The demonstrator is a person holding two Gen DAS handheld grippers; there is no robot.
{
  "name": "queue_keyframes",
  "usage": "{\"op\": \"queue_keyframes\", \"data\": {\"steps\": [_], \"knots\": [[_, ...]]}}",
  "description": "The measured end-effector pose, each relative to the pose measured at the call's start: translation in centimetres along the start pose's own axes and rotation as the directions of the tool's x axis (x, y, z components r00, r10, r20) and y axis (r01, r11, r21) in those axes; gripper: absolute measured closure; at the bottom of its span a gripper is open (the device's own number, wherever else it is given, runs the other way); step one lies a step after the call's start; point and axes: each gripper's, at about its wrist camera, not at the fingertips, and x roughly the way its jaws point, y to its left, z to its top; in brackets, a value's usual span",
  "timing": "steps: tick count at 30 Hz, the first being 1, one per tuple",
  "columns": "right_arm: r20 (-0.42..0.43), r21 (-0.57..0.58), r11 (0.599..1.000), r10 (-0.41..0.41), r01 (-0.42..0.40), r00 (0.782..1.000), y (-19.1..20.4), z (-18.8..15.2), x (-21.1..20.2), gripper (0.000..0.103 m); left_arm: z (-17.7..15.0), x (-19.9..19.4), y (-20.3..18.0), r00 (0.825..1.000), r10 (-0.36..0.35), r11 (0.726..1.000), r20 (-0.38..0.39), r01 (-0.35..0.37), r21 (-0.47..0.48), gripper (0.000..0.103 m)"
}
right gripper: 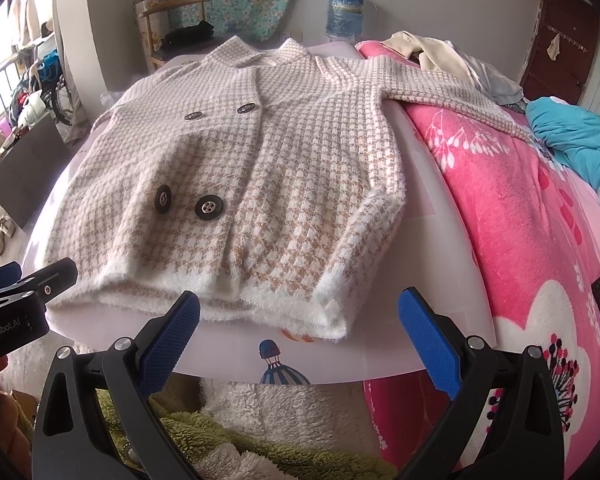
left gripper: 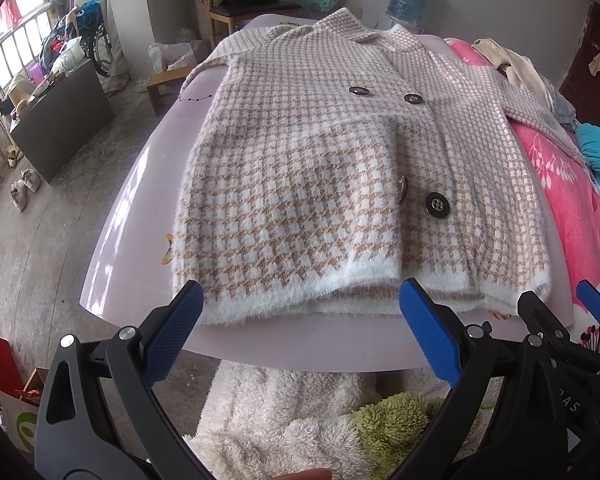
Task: Fold large clothes
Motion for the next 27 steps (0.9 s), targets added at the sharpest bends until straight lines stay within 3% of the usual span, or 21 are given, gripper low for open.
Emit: {"op": "queue_keyframes", "data": {"steps": [19,23,27], "knots": [[0.003,0.018,0.999,-0.045,0.045,0.999,-0.8,1.0,1.0,0.006,0.6,1.3,-0.3,1.0,0.006,1.0,-0.024,-0.006,0.014,0.008],[0.01,0.027,0.999,-0.035,0.034,0.999,-1.4,1.8,1.4,0.006,1.4,1.9,-0.3,1.0,0.015,1.0,-0.02,-0.015,0.017,0.008],[0.013,0.049,0.998,0.028,-0.029,1.0,-2.9,2.8,1.7,0.006,2.5,2.2,0.7,1.0,0.02,1.0,0.019,-0.021,0.016,0.008]]}}
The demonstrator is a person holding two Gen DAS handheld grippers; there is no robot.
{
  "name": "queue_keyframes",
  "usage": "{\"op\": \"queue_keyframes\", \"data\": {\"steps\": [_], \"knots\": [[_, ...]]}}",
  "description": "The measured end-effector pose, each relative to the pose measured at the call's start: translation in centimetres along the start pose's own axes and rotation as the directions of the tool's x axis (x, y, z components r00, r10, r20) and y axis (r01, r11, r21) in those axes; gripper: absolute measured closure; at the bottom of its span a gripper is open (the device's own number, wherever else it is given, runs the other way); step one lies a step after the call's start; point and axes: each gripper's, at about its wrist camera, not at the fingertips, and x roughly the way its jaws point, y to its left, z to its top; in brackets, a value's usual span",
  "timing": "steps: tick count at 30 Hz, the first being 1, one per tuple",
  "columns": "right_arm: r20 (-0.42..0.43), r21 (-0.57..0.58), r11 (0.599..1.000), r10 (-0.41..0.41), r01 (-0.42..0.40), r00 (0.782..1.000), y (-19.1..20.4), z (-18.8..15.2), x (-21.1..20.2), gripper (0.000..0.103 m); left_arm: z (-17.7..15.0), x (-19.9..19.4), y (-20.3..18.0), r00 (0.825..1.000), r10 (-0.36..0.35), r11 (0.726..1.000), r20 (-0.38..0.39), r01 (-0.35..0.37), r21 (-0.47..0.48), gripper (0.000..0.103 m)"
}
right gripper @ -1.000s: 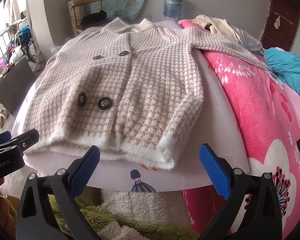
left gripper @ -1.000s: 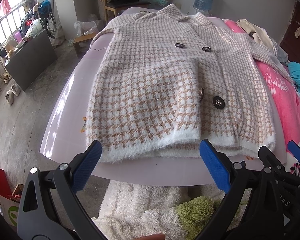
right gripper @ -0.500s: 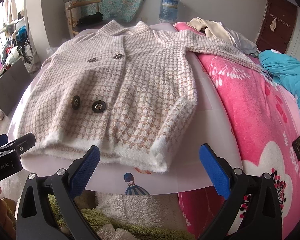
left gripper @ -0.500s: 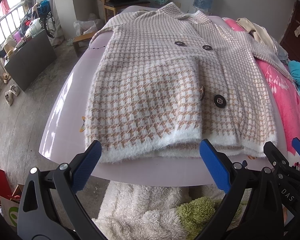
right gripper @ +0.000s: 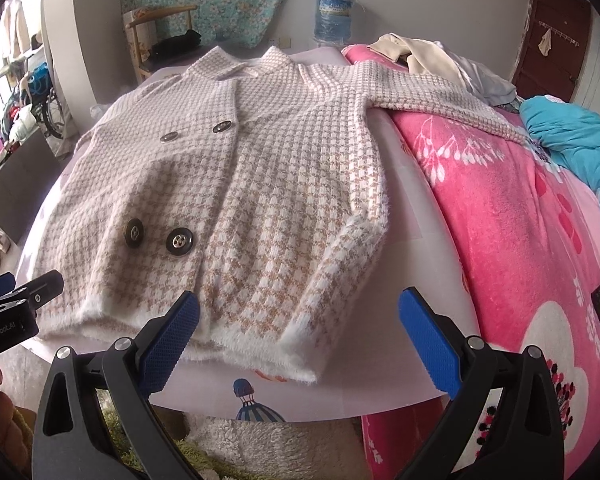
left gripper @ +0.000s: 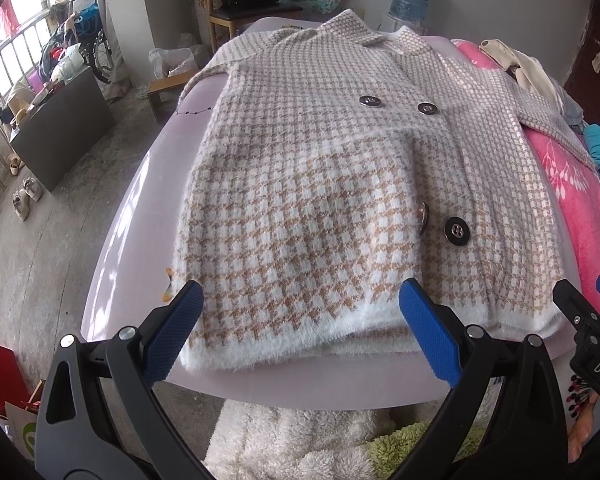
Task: Fold large clothes
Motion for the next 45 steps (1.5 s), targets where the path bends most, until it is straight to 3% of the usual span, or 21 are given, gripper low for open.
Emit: {"op": "queue_keyframes", "data": {"steps": [4,7,9,13,17,21,29,31,36,38,40,42,45], "knots": [[-0.043,0.051,0.997,0.06,-0.057,0.997,-1.7,0.7,1.1,0.006,0.9,0.7,1.8,0.998,-0.049,0.999,0.045,0.049,-0.002,0.008],[-0.087,0.106,0.989,0.116,-0.107,0.989,-2.9,0.9,2.3,0.006,1.3,1.2,4.0,0.984,-0.163,0.986,0.072,0.166,-0.032,0.008],[-0.11,0.148,0.98,0.151,-0.134,0.982,-3.7,1.0,3.0,0.006,1.4,1.6,5.4,0.98,-0.188,0.979,0.069,0.192,-0.061,0.008],[-0.135,0.225,0.959,0.204,-0.171,0.97,-4.8,1.4,4.6,0.006,1.7,3.3,7.7,0.989,-0.146,0.986,0.009,0.147,-0.076,0.008],[-0.16,0.246,0.952,0.223,-0.18,0.961,-4.9,2.2,6.5,0.012,1.6,4.8,9.2,0.998,-0.054,0.995,-0.01,0.053,-0.082,0.008],[-0.202,0.248,0.955,0.212,-0.16,0.956,-4.7,2.4,8.4,0.021,1.4,6.4,10.6,0.997,-0.057,0.991,-0.047,0.05,-0.126,0.009],[-0.253,0.226,0.97,0.152,-0.094,0.955,-5.6,1.6,8.7,0.063,1.1,6.7,9.5,0.996,-0.076,0.994,-0.056,0.071,-0.079,0.048],[-0.253,0.226,0.97,0.153,-0.095,0.955,-5.9,1.3,8.6,0.069,1.1,6.8,9.3,0.994,-0.093,0.993,-0.058,0.088,-0.076,0.057],[-0.208,0.177,0.977,0.154,-0.118,0.966,-5.0,1.2,8.9,0.072,1.1,7.3,8.8,0.996,-0.069,0.996,-0.05,0.066,-0.06,0.062],[-0.188,0.135,0.984,0.137,-0.112,0.973,-4.6,1.3,9.0,0.078,1.2,7.4,8.7,0.997,-0.058,0.997,-0.049,0.055,-0.052,0.064],[-0.183,0.132,0.982,0.155,-0.133,0.971,-5.0,1.3,8.9,0.085,1.4,7.2,8.4,0.998,-0.051,0.998,-0.037,0.05,-0.028,0.075],[-0.161,0.167,0.969,0.208,-0.181,0.965,-5.9,1.7,8.0,0.091,1.6,6.8,8.3,0.998,-0.051,0.999,-0.037,0.051,0.0,0.095],[-0.089,0.155,0.962,0.238,-0.223,0.967,-6.8,3.0,5.2,0.094,2.0,4.5,8.1,0.999,-0.049,0.997,0.0,0.048,0.055,0.096]]}}
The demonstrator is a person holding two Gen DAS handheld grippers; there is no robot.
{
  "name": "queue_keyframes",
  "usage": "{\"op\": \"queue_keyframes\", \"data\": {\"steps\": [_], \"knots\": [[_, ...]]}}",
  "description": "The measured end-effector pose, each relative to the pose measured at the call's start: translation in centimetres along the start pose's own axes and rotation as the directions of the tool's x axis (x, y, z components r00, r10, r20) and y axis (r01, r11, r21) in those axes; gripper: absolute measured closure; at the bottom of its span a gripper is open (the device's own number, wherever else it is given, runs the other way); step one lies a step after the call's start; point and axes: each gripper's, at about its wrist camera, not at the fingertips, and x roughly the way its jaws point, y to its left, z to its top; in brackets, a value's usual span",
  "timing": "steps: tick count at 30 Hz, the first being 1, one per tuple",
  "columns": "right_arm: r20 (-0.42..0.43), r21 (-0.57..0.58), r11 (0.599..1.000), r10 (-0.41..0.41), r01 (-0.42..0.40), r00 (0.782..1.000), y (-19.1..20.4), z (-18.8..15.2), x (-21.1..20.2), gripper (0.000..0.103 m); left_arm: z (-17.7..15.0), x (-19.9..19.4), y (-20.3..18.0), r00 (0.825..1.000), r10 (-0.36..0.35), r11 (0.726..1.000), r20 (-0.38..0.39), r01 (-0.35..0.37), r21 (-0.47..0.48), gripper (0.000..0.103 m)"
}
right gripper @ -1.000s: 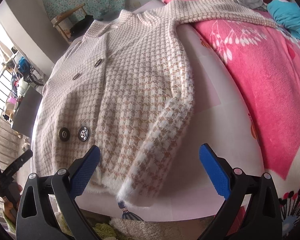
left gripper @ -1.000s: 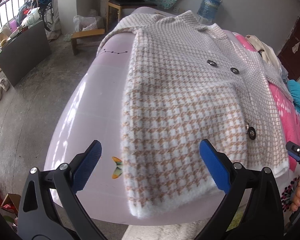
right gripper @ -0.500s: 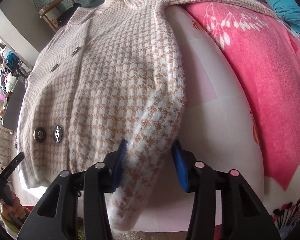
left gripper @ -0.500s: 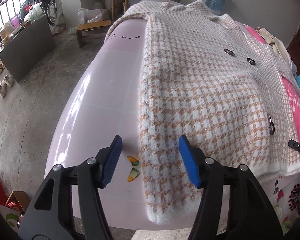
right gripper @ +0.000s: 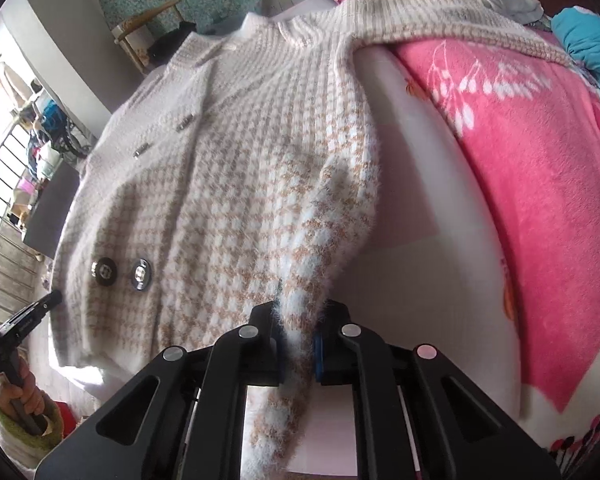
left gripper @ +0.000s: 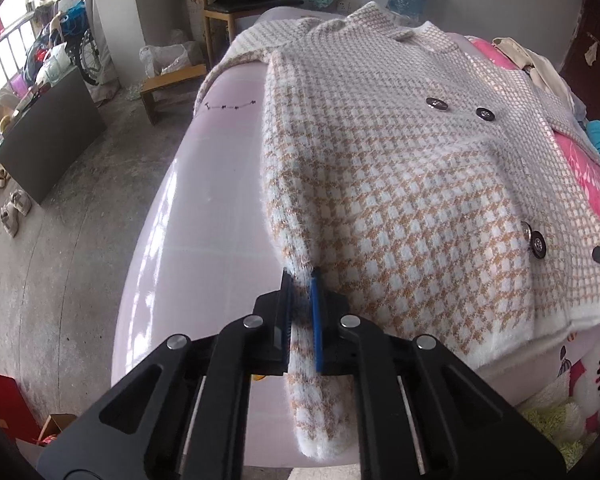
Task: Fold large clothes
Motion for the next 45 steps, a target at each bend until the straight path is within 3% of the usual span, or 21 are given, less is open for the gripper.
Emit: {"op": "queue_keyframes", "data": {"steps": [5,8,12,16,18,19,22,26,28,30,35,41,42,45], "knots": [[0.085,-0.06,0.998,0.027,-0.022,0.996,0.6,1.2,-4.5,0.095,0.3,-5.9,-0.3,0.994,-0.032,0.998,0.107,0.026,0.054,0.097],[0.092,-0.061,0.997,0.044,-0.039,0.995,0.0,0.6,-6.6,0.095,-0.7,-8.2,-0.2,0.993,-0.049,0.997,0.112,0.042,0.07,0.097],[0.031,-0.028,0.996,0.082,-0.081,0.996,-1.2,-2.4,-8.7,0.095,-4.0,-9.8,0.2,0.999,-0.024,0.997,0.049,0.02,0.079,0.097],[-0.065,0.003,0.999,0.052,-0.052,0.997,-2.3,-6.4,-7.5,0.093,-7.1,-8.7,1.4,0.998,-0.021,1.0,-0.059,0.022,0.011,0.096],[-0.105,0.023,1.0,-0.001,0.003,0.994,-3.2,-7.5,-6.1,0.085,-8.1,-6.9,1.8,0.994,-0.026,1.0,-0.108,0.024,-0.013,0.093],[-0.122,0.032,0.998,-0.045,0.049,0.991,-3.7,-7.7,-5.5,0.076,-8.3,-6.1,1.9,0.992,-0.017,1.0,-0.122,0.015,-0.018,0.092],[-0.083,0.029,0.992,-0.12,0.123,0.989,-4.6,-7.4,-6.6,0.059,-8.0,-5.2,2.1,0.991,-0.006,1.0,-0.133,0.005,-0.01,0.085],[0.08,-0.001,0.981,-0.196,0.196,0.977,-4.1,-5.2,-9.8,0.037,-7.0,-6.3,2.4,0.997,0.04,0.999,-0.062,-0.04,0.01,0.054],[0.133,-0.027,0.98,-0.192,0.198,0.972,-2.7,-3.8,-10.1,0.033,-5.7,-6.6,2.8,0.998,0.047,0.999,-0.039,-0.047,0.001,0.046],[0.161,-0.057,0.988,-0.132,0.143,0.978,-0.7,-2.3,-9.6,0.028,-4.6,-6.6,3.0,0.999,0.038,0.999,-0.017,-0.038,-0.007,0.041],[0.176,-0.194,0.981,0.007,0.028,0.984,7.1,0.1,-6.5,0.011,-1.3,-5.9,2.7,1.0,0.014,1.0,0.028,-0.013,-0.008,0.038],[0.179,-0.393,0.913,-0.045,0.114,0.983,15.5,1.9,-0.5,0.006,3.7,-4.5,3.7,0.994,0.01,0.998,0.105,-0.004,-0.057,0.036],[0.168,-0.417,0.902,-0.047,0.115,0.985,16.4,2.2,0.4,0.006,4.7,-4.3,4.3,0.993,0.011,0.996,0.122,0.0,-0.086,0.03],[0.14,-0.469,0.88,-0.01,0.075,0.99,18.8,3.2,2.8,0.006,7.5,-3.2,7.5,0.987,-0.034,0.973,0.159,0.068,-0.219,0.024]]}}
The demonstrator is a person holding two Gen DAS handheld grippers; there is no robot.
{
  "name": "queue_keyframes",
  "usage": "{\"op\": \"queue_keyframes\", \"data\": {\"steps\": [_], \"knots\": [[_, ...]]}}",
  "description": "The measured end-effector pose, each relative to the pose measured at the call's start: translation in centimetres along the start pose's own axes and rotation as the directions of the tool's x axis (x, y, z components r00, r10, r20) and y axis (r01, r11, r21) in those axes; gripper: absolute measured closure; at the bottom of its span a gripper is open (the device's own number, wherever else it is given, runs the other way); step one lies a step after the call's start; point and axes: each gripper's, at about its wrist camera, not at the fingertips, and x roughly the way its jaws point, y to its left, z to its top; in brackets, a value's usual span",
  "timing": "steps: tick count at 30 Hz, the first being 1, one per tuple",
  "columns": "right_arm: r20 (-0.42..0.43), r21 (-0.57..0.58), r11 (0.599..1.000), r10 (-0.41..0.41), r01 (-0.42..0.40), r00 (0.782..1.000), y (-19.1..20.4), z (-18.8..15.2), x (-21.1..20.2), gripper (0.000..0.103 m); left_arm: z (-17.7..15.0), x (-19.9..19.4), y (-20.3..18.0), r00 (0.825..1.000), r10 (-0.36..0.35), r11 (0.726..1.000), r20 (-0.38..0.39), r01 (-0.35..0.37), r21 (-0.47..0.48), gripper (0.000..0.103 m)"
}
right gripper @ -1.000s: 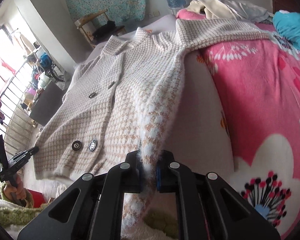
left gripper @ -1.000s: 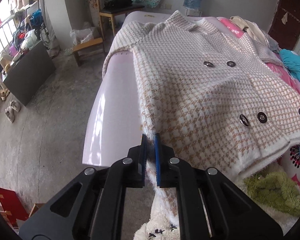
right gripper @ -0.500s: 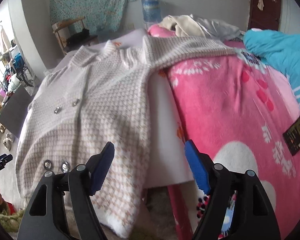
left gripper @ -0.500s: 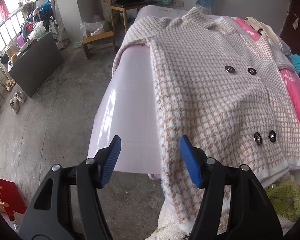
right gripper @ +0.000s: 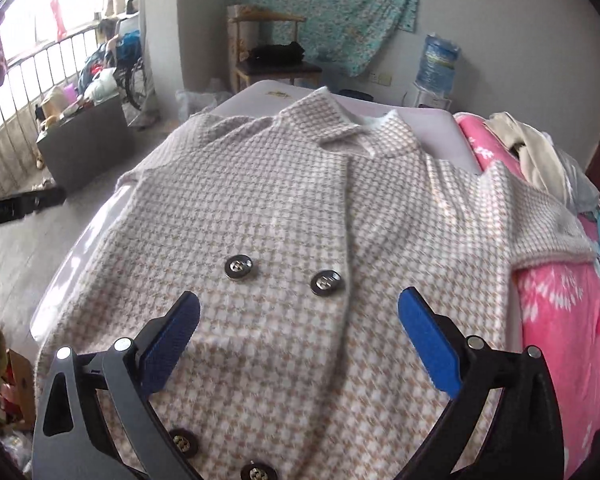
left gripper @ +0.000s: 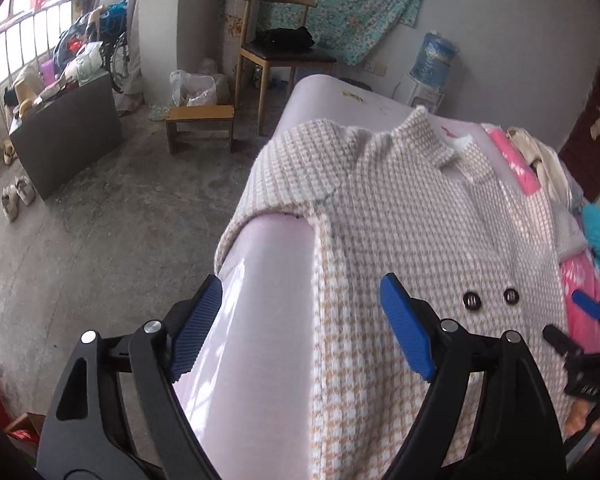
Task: Fold large clothes
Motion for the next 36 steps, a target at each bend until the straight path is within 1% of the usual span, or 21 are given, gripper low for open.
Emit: {"op": "queue_keyframes", "data": {"steps": [3,5,7,10,12,14,16,17,19,20,22,24,26,27,28,29,30,31,33,35,36], "knots": [[-0.003,-0.016,0.999,0.047,-0.047,0.999,1.2,1.2,2.3,0.006,2.5,3.1,3.9,0.998,-0.053,0.983,-0.035,0.046,-0.18,0.022],[-0.028,-0.009,0.997,0.075,-0.075,0.997,1.7,1.9,4.0,0.006,3.3,5.8,6.7,0.987,-0.136,0.942,-0.09,0.101,-0.319,0.022],[-0.063,-0.002,0.995,0.097,-0.098,0.993,2.1,2.1,5.7,0.006,3.2,8.8,9.6,0.96,-0.245,0.875,-0.138,0.157,-0.459,0.022],[-0.107,-0.007,0.993,0.117,-0.118,0.987,2.6,1.9,7.4,0.006,1.9,12.7,13.2,0.913,-0.379,0.742,-0.153,0.201,-0.64,0.021],[-0.127,-0.025,0.993,0.112,-0.116,0.986,3.0,1.7,8.1,0.006,0.7,15.3,14.7,0.879,-0.446,0.671,-0.168,0.204,-0.713,0.019],[-0.149,-0.041,0.993,0.103,-0.11,0.983,3.3,1.6,8.8,0.006,-0.6,17.5,15.8,0.856,-0.488,0.608,-0.169,0.195,-0.77,0.018],[-0.167,-0.045,0.993,0.097,-0.105,0.981,3.5,1.5,9.4,0.006,-1.5,20.0,16.3,0.819,-0.55,0.541,-0.16,0.204,-0.816,0.018],[-0.174,-0.043,0.994,0.094,-0.103,0.98,3.5,1.5,9.7,0.006,-1.8,21.2,16.6,0.798,-0.585,0.506,-0.146,0.219,-0.834,0.012],[-0.186,-0.029,0.995,0.093,-0.101,0.978,3.5,1.5,10.2,0.006,-2.3,23.3,17.5,0.759,-0.645,0.414,-0.089,0.249,-0.876,0.009],[-0.19,-0.019,0.995,0.094,-0.099,0.977,3.4,1.6,10.4,0.006,-2.7,24.3,18.0,0.752,-0.654,0.382,-0.077,0.241,-0.892,0.009],[-0.199,0.002,0.995,0.101,-0.102,0.975,3.3,1.8,10.9,0.006,-3.2,26.6,19.1,0.747,-0.661,0.333,-0.077,0.199,-0.922,0.01],[-0.205,0.02,0.995,0.104,-0.102,0.973,3.1,2.1,11.3,0.006,-4.0,28.6,19.9,0.733,-0.676,0.273,-0.072,0.159,-0.949,0.012],[-0.206,0.032,0.995,0.103,-0.099,0.973,2.9,2.3,11.4,0.006,-4.4,30.0,20.2,0.735,-0.673,0.258,-0.077,0.136,-0.956,0.012],[-0.206,0.036,0.995,0.1,-0.094,0.973,2.8,2.4,11.5,0.006,-4.5,30.5,20.2,0.741,-0.667,0.26,-0.083,0.126,-0.957,0.016],[-0.205,0.041,0.995,0.096,-0.09,0.974,2.7,2.5,11.5,0.006,-4.5,30.8,20.4,0.746,-0.662,0.249,-0.078,0.12,-0.961,0.022],[-0.202,0.046,0.995,0.093,-0.085,0.975,2.5,2.5,11.5,0.006,-4.5,31.3,20.5,0.744,-0.665,0.23,-0.069,0.117,-0.966,0.034],[-0.2,0.05,0.996,0.089,-0.08,0.976,2.4,2.6,11.6,0.006,-4.6,31.7,20.5,0.741,-0.668,0.22,-0.071,0.105,-0.97,0.041],[-0.199,0.055,0.996,0.084,-0.075,0.976,2.2,2.7,11.6,0.006,-4.5,31.8,20.9,0.743,-0.665,0.215,-0.074,0.095,-0.972,0.047],[-0.199,0.07,0.995,0.083,-0.07,0.976,1.8,2.7,11.8,0.006,-4.2,32.2,21.2,0.753,-0.653,0.213,-0.082,0.079,-0.974,0.072],[-0.197,0.08,0.995,0.078,-0.063,0.977,1.4,2.6,11.9,0.006,-3.9,32.2,21.6,0.766,-0.637,0.225,-0.087,0.077,-0.971,0.085],[-0.196,0.086,0.994,0.076,-0.06,0.978,1.3,2.6,11.8,0.006,-3.6,31.9,21.8,0.775,-0.626,0.234,-0.087,0.08,-0.969,0.097]]}}
